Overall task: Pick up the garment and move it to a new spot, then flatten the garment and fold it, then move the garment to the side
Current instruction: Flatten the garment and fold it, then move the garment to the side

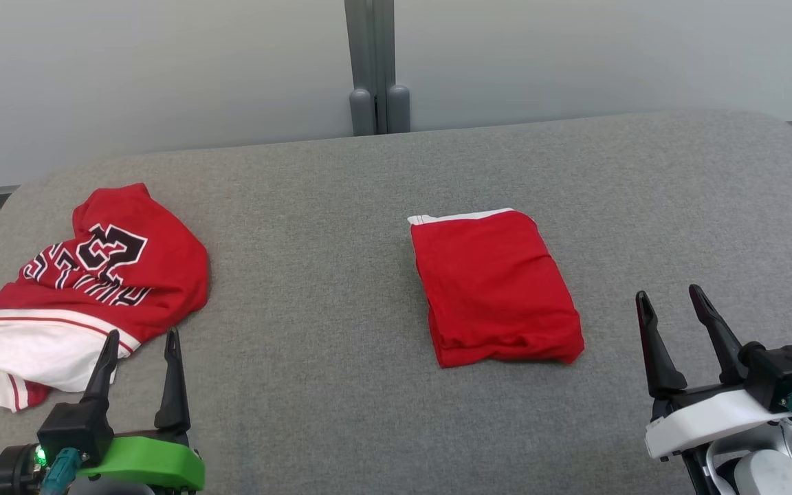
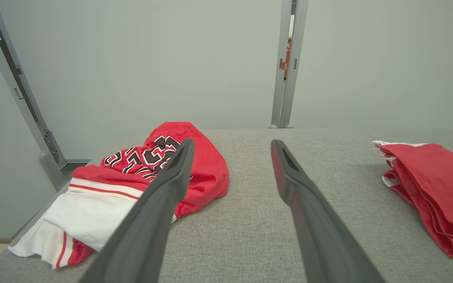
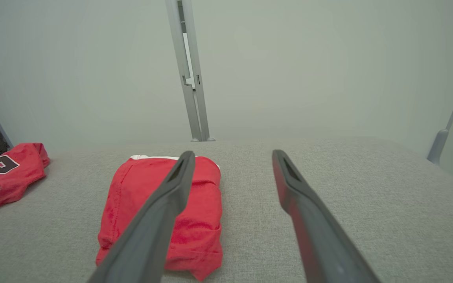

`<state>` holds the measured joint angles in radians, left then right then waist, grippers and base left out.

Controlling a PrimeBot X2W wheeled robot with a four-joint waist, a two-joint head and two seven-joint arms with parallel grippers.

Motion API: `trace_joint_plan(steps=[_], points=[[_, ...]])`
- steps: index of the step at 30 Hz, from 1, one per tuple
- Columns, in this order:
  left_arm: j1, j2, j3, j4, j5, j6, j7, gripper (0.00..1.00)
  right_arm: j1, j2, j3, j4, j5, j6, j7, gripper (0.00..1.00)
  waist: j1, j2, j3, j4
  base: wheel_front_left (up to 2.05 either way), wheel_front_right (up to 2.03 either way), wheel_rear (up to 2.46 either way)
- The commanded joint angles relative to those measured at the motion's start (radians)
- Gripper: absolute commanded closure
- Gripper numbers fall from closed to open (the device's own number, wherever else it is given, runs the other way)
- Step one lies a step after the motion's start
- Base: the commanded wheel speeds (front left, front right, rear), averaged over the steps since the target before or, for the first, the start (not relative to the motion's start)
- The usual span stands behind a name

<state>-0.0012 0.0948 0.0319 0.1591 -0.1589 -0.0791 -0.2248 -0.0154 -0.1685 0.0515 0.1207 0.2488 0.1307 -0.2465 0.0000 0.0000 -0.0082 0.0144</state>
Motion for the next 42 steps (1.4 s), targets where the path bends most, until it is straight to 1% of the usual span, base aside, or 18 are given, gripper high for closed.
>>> trace_joint_plan(steps=[1,10,12,17,31,42], points=[[0.021,0.014,0.002,-0.013,0.015,0.009,0.008,0.0,0.013,0.001,-0.001,-0.015,-0.008,0.0,0.01,0.0,0.0,0.0,0.001,0.001,0.0,0.0,0.0],[0.044,0.029,0.005,-0.099,0.016,0.032,0.069,0.0,0.03,0.01,-0.018,-0.067,-0.025,0.0,0.057,0.0,0.0,0.0,0.002,0.009,0.0,0.0,0.0],[0.049,0.034,0.006,-0.108,0.009,0.03,0.075,0.0,0.032,0.012,-0.022,-0.072,-0.027,0.0,0.061,0.0,0.0,0.0,0.002,0.011,0.0,0.0,0.0],[0.055,0.041,0.004,-0.11,-0.002,0.019,0.078,0.0,0.031,0.02,-0.03,-0.08,-0.037,0.0,0.07,0.0,0.0,0.0,0.0,0.012,0.0,0.0,0.0],[0.04,0.055,-0.012,-0.089,-0.028,0.008,0.081,0.0,0.034,0.039,-0.045,-0.079,-0.052,0.0,0.086,0.0,0.0,0.0,-0.003,0.015,0.0,0.0,0.0],[0.04,0.061,-0.016,-0.082,-0.036,0.022,0.075,0.0,0.036,0.043,-0.039,-0.073,-0.051,0.0,0.091,0.0,0.0,0.0,-0.005,0.014,0.0,0.0,0.0]])
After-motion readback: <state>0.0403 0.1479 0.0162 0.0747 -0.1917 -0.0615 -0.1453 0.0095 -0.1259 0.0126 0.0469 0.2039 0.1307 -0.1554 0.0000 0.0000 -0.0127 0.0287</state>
